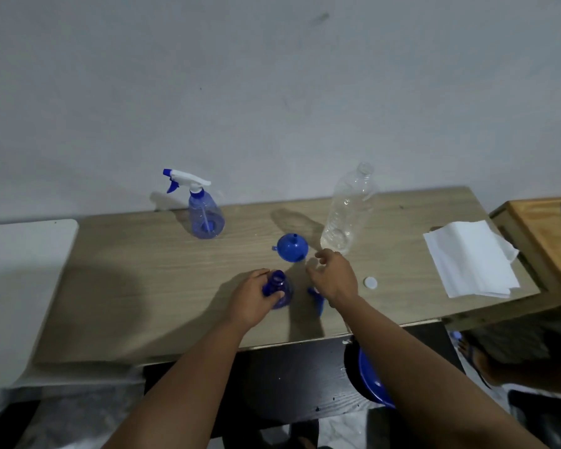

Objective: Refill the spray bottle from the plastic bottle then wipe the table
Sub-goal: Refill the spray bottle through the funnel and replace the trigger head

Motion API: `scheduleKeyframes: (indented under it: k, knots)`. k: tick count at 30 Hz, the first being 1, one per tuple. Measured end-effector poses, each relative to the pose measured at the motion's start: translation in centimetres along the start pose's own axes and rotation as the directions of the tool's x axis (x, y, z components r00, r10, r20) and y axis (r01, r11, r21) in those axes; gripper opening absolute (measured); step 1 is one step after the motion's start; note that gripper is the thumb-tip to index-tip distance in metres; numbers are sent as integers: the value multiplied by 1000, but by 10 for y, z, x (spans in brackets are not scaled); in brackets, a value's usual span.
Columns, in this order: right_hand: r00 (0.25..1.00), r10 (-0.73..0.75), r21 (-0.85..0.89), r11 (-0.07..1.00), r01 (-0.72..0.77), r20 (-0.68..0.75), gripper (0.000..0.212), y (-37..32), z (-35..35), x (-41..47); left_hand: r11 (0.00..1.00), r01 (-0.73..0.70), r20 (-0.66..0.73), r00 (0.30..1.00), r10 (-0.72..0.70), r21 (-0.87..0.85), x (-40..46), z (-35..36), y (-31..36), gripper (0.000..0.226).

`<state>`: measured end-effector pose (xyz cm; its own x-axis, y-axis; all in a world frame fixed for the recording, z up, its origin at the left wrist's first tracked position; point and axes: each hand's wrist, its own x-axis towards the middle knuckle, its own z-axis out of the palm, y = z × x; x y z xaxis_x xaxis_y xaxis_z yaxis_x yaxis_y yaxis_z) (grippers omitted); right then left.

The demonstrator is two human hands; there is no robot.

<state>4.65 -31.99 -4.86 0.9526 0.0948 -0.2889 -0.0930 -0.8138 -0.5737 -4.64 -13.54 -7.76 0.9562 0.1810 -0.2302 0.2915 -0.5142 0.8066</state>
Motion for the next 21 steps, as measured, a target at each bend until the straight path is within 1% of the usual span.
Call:
scheduleKeyframes:
  k: [3, 4, 6, 8, 11, 13, 17, 18, 19, 20, 21]
  knots:
    - [996, 82, -173, 982, -76, 28, 34, 21, -22, -9, 1000, 10, -30, 999, -10, 5, -3, 3, 4, 49]
    - [991, 123, -249, 963, -106, 55, 35, 27, -27, -10, 1000, 11, -32, 999, -11, 5, -5, 4, 6, 47]
    - [973, 192, -362, 922, -136, 124, 49, 35, -34, -13, 1000, 5, -30, 1000, -5, 20, -8, 8, 9, 45]
    - [960, 221, -422, 897, -131, 171, 55, 39, -33, -13, 1000, 21, -28, 999, -20, 19, -11, 12, 11, 46]
    - [964, 196, -459, 884, -93, 182, 41, 47, -18, -11, 999, 49, -31, 998, -49, 18, -16, 16, 13, 48]
    - [967, 177, -426, 901, -83, 185, 32, 49, -12, -11, 998, 69, -32, 997, -69, 12, -17, 18, 15, 48]
    - [970, 145, -335, 940, -73, 196, 32, 46, -20, -3, 996, 85, -46, 995, -85, -1, -19, 21, 19, 42]
    - [975, 133, -265, 961, -83, 176, 33, 39, -28, 0, 996, 84, -50, 995, -84, -6, -19, 21, 19, 41]
    - [983, 105, -159, 984, -81, 153, 35, 32, -36, 4, 996, 93, -48, 995, -93, -4, -20, 21, 19, 40]
    - [989, 69, -3, 998, -69, 132, 37, 22, -46, 7, 995, 99, -44, 994, -99, -7, -20, 20, 20, 38]
    - [994, 26, 187, 981, -46, 109, 37, 11, -55, 7, 995, 103, -44, 994, -104, -14, -20, 20, 21, 37]
